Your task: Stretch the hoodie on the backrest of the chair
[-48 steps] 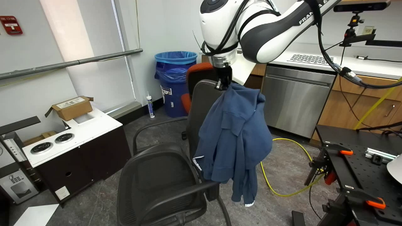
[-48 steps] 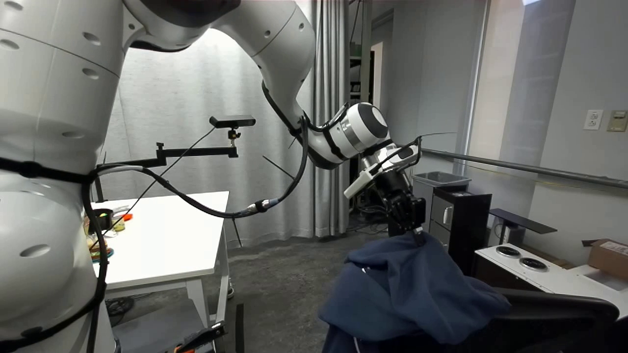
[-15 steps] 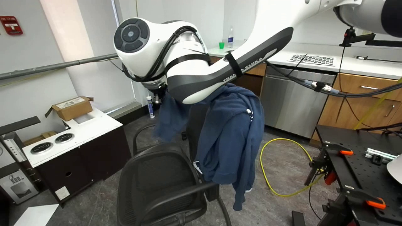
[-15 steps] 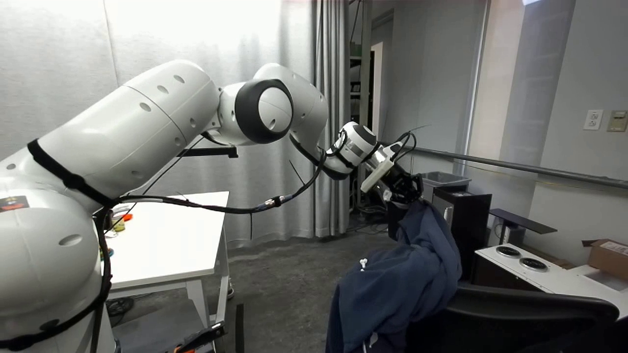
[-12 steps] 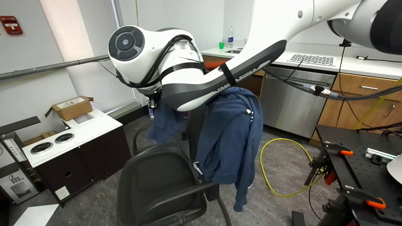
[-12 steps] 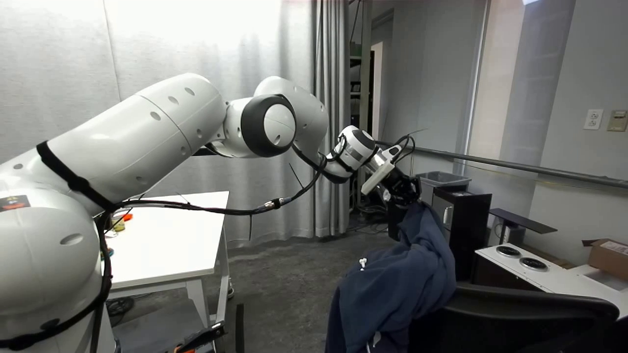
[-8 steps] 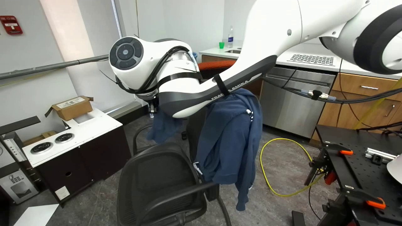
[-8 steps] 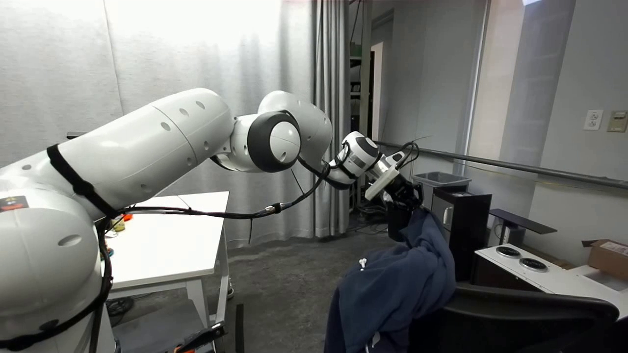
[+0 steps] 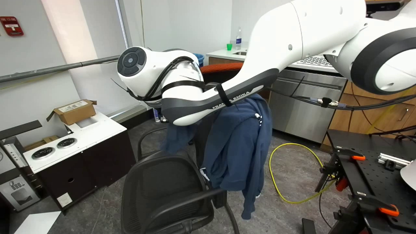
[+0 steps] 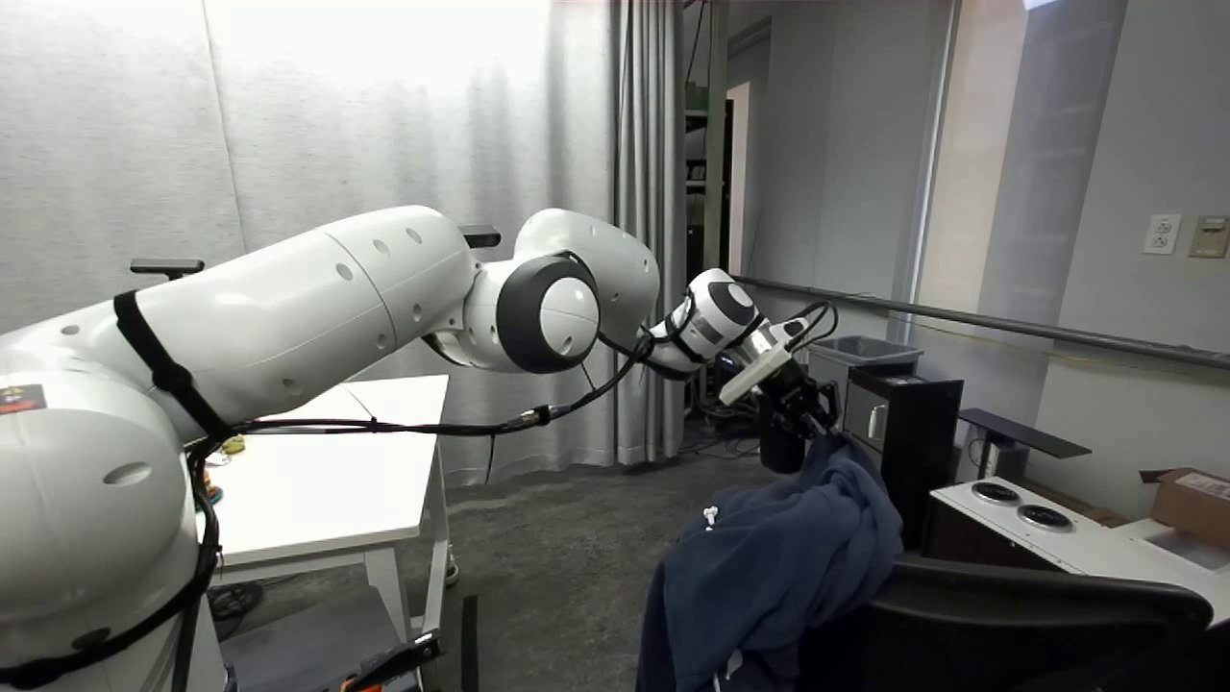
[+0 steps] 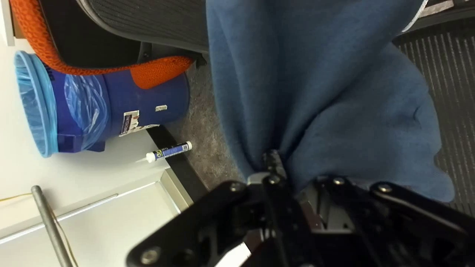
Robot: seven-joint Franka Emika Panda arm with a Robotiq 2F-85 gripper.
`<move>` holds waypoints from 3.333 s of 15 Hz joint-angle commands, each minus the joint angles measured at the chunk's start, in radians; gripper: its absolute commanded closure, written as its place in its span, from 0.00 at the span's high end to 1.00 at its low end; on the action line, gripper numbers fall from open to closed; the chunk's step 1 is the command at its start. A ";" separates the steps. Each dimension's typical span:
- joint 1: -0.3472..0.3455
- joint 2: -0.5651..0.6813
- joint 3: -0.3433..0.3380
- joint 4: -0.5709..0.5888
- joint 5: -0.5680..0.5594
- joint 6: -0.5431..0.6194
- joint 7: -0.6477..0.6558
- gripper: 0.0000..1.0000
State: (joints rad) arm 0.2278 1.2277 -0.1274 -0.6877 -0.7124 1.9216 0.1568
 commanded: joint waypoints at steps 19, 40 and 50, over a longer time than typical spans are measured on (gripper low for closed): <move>-0.007 -0.087 0.060 -0.050 0.046 -0.261 0.062 1.00; -0.012 -0.731 0.061 -0.839 0.059 -0.233 0.746 1.00; -0.099 -0.972 0.080 -1.319 0.073 -0.079 0.860 1.00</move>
State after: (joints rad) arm 0.1648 0.3581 -0.0629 -1.8337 -0.6663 1.7578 0.9869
